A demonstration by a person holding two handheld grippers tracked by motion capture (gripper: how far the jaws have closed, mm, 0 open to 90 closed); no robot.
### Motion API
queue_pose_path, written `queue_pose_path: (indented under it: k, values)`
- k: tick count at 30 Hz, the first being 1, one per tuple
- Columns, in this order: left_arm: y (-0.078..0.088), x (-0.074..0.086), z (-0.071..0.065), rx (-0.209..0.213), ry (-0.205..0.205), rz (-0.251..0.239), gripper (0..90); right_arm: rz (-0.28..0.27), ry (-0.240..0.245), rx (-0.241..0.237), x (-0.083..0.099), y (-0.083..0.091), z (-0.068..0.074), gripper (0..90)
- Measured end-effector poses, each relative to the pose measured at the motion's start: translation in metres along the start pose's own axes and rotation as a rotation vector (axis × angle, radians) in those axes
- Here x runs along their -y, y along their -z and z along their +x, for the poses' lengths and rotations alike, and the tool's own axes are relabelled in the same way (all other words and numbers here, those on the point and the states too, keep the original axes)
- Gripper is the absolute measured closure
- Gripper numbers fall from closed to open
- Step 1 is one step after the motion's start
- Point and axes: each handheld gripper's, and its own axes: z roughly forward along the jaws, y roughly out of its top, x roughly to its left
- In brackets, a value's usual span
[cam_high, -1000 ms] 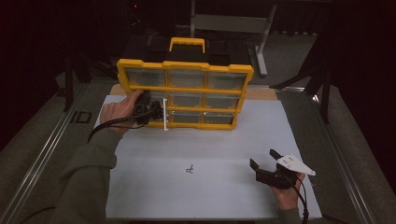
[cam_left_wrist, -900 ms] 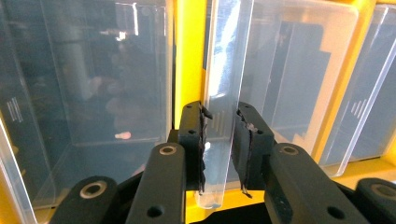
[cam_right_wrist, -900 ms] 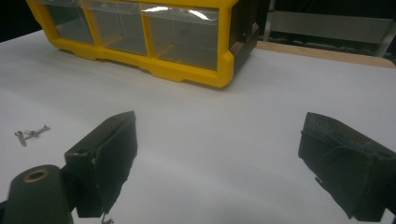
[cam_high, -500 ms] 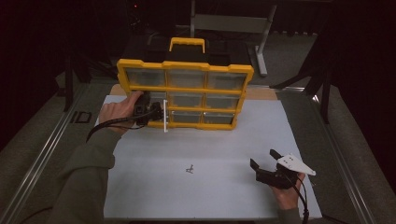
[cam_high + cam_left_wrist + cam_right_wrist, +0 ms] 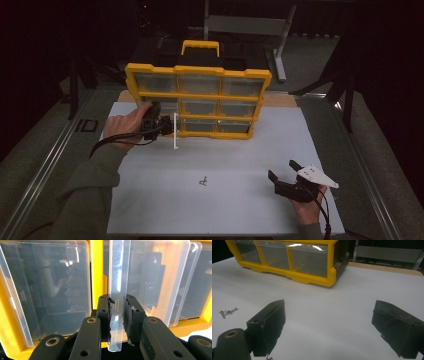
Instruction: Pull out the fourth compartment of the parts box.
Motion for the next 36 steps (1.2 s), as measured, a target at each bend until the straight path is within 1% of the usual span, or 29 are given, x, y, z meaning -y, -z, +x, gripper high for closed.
queue_pose_path:
  k: [1, 2, 4, 5, 6, 9, 11, 14, 16, 17, 19, 20, 23, 24, 26, 27, 30, 31, 36]
  values:
    - [0.001, 0.000, 0.000, -0.003, -0.006, 0.000, 77.2, 0.001, -0.001, 0.000, 0.000, 0.000, 0.000, 11.7]
    - [0.003, 0.001, -0.001, -0.002, -0.001, -0.001, 77.2, 0.000, 0.001, 0.001, 0.000, 0.000, 0.000, 11.6]
    - [0.005, 0.002, -0.002, -0.008, -0.011, -0.005, 77.2, -0.001, 0.002, 0.000, 0.000, 0.000, 0.000, 11.6]
    - [0.007, 0.002, -0.003, -0.009, -0.007, -0.005, 77.2, -0.001, 0.002, 0.000, 0.000, 0.000, 0.000, 11.7]
    - [0.009, 0.002, -0.003, -0.012, -0.019, -0.006, 77.2, 0.000, 0.002, -0.001, 0.000, 0.000, 0.000, 11.6]
    - [0.013, 0.003, -0.005, -0.019, -0.016, -0.015, 77.3, 0.001, 0.002, 0.001, 0.000, -0.001, 0.000, 11.7]
    - [0.016, 0.003, -0.005, -0.025, -0.026, -0.014, 77.4, 0.001, 0.003, 0.001, 0.000, -0.001, 0.001, 11.7]
    - [0.020, 0.004, -0.008, -0.031, -0.015, -0.025, 77.4, 0.002, 0.004, -0.001, 0.000, -0.001, 0.001, 11.7]
    - [0.020, 0.005, -0.008, -0.031, -0.016, -0.025, 77.4, 0.001, 0.003, -0.001, 0.000, -0.001, 0.001, 11.7]
    - [0.024, 0.005, -0.009, -0.034, -0.022, -0.021, 77.4, 0.001, 0.001, 0.001, 0.000, -0.001, 0.001, 11.7]
    - [0.026, 0.006, -0.010, -0.034, -0.014, -0.028, 77.5, 0.001, 0.003, 0.000, 0.000, -0.001, 0.001, 11.6]
    - [0.028, 0.006, -0.010, -0.036, -0.022, -0.028, 77.5, 0.001, 0.002, -0.001, 0.000, -0.001, 0.001, 11.6]
    - [0.031, 0.007, -0.012, -0.042, -0.026, -0.033, 77.4, 0.002, 0.004, -0.001, 0.000, -0.001, 0.001, 11.7]
    - [0.032, 0.007, -0.012, -0.043, -0.038, -0.031, 77.5, 0.002, 0.004, -0.001, 0.000, -0.001, 0.001, 11.7]
    - [0.034, 0.007, -0.013, -0.045, -0.036, -0.035, 77.4, 0.002, 0.003, -0.001, 0.000, -0.001, 0.001, 11.7]
    - [0.036, 0.007, -0.012, -0.048, -0.043, -0.034, 77.4, 0.002, 0.003, -0.001, 0.000, -0.001, 0.001, 11.7]
    - [0.038, 0.008, -0.014, -0.045, -0.035, -0.036, 77.4, 0.002, 0.004, -0.002, 0.000, -0.001, 0.001, 11.6]
    - [0.039, 0.008, -0.014, -0.048, -0.044, -0.039, 77.4, 0.002, 0.004, -0.002, 0.000, -0.001, 0.001, 11.6]
    - [0.043, 0.009, -0.016, -0.049, -0.043, -0.041, 77.3, 0.002, 0.003, -0.002, 0.000, -0.001, 0.001, 11.7]
